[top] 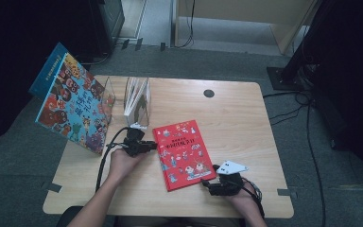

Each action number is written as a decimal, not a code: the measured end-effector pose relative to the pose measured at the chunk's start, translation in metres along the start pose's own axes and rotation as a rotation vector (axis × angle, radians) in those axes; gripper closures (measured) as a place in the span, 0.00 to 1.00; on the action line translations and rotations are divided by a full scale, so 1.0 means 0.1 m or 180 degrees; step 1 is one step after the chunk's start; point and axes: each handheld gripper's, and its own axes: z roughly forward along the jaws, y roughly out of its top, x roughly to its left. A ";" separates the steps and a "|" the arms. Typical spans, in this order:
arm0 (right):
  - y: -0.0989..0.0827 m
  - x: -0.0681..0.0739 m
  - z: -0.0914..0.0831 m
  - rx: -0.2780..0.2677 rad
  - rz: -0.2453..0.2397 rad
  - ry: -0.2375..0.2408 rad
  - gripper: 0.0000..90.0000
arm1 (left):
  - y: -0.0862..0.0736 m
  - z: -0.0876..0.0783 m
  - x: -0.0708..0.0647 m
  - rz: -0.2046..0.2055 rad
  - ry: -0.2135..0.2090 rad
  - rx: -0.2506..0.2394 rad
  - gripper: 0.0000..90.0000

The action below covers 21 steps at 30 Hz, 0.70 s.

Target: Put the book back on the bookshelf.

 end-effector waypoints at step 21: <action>0.20 -0.13 -0.02 -0.0151 0.0158 -0.0043 0.44 | -0.08 -0.12 -0.11 0.0004 0.0084 0.0102 0.88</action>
